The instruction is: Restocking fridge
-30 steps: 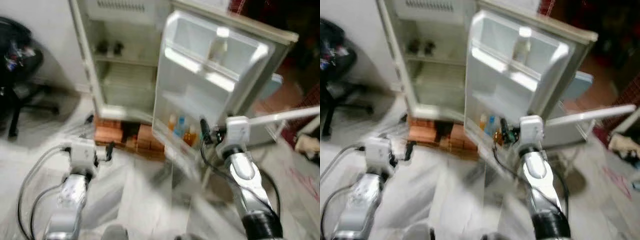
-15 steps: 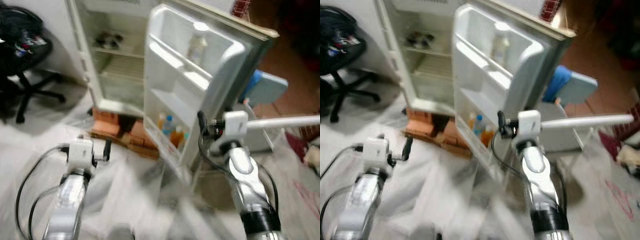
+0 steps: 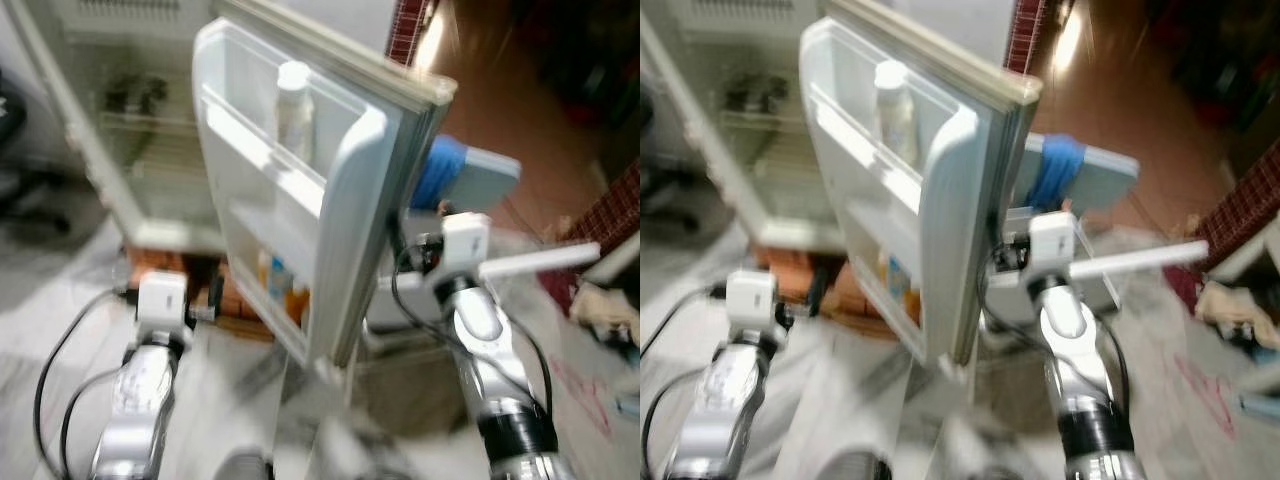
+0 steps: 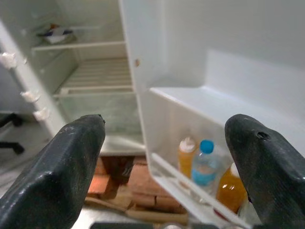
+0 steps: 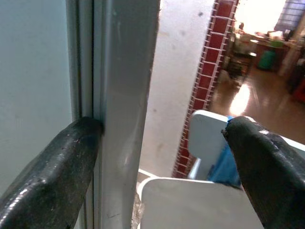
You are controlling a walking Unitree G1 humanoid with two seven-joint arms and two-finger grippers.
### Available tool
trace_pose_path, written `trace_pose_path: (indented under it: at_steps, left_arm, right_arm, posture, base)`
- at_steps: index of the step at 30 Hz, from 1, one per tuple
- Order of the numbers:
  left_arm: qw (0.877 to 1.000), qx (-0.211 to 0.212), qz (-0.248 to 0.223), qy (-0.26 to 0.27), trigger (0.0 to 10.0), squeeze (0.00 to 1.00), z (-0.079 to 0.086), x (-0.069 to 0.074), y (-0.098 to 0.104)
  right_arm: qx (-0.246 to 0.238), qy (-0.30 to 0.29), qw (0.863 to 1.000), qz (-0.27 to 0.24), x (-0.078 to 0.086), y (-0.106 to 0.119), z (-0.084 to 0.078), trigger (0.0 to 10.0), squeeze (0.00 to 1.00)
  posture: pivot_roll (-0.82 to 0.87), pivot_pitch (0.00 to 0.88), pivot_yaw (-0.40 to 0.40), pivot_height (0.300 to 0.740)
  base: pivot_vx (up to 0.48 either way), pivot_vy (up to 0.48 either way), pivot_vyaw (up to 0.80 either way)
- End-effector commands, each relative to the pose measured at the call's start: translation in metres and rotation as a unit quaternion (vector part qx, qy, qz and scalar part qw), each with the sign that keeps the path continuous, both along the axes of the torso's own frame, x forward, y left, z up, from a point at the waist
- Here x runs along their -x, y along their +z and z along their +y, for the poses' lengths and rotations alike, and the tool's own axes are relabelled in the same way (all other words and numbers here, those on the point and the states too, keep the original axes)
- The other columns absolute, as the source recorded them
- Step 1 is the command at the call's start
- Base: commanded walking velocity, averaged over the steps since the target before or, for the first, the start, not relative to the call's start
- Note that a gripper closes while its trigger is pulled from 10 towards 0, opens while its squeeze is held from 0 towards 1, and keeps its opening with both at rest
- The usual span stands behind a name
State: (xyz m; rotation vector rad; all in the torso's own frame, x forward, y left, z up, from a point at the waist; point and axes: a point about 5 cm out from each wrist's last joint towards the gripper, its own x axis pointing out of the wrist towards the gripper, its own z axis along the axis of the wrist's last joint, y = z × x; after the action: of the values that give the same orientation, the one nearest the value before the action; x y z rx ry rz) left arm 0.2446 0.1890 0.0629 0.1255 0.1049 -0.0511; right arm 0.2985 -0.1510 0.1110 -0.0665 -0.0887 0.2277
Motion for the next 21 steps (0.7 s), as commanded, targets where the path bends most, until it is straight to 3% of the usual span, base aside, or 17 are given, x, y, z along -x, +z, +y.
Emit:
trace_pose_path:
  at_steps: [1, 9, 16, 17, 20, 21]
  left_arm:
    - [1.0, 0.0, 0.022, 0.003, 10.0, 0.0, 0.001, 0.008, -0.008]
    - [0.996, 0.03, 0.07, 0.045, 10.0, 0.0, 0.017, 0.032, -0.025]
    - [0.991, 0.041, 0.105, 0.072, 10.0, 0.0, 0.028, 0.054, -0.04]
    - [0.991, 0.041, 0.105, 0.072, 10.0, 0.0, 0.028, 0.054, -0.04]
    - [0.991, 0.039, 0.105, 0.074, 10.0, 0.0, 0.03, 0.056, -0.039]
    - [0.991, 0.039, 0.105, 0.074, 10.0, 0.0, 0.03, 0.056, -0.039]
  right_arm:
    - [-0.004, -0.022, 1.0, 0.006, -0.002, 0.0, -0.015, 10.0, 0.0]
    - [-0.003, 0.016, 1.0, -0.006, -0.021, 0.014, -0.02, 10.0, 0.0]
    - [-0.049, 0.134, 0.989, -0.027, -0.05, 0.047, 0.011, 10.0, 0.0]
    - [-0.049, 0.134, 0.989, -0.027, -0.05, 0.047, 0.011, 10.0, 0.0]
    - [-0.104, 0.196, 0.974, -0.037, -0.056, 0.064, 0.038, 10.0, 0.0]
    - [-0.104, 0.196, 0.974, -0.037, -0.056, 0.064, 0.038, 10.0, 0.0]
  posture:
    - [0.11, 0.03, -0.039, 0.74]
    - [0.14, 0.038, -0.04, 0.74]
    - [0.16, 0.037, -0.042, 0.74]
    - [0.16, 0.037, -0.042, 0.74]
    - [0.18, 0.035, -0.05, 0.74]
    - [0.18, 0.035, -0.05, 0.74]
  base:
    - [0.0, 0.0, 0.0]
    - [0.0, 0.0, 0.0]
    - [0.0, 0.0, 0.0]
    - [0.0, 0.0, 0.0]
    - [0.0, 0.0, 0.0]
    - [0.0, 0.0, 0.0]
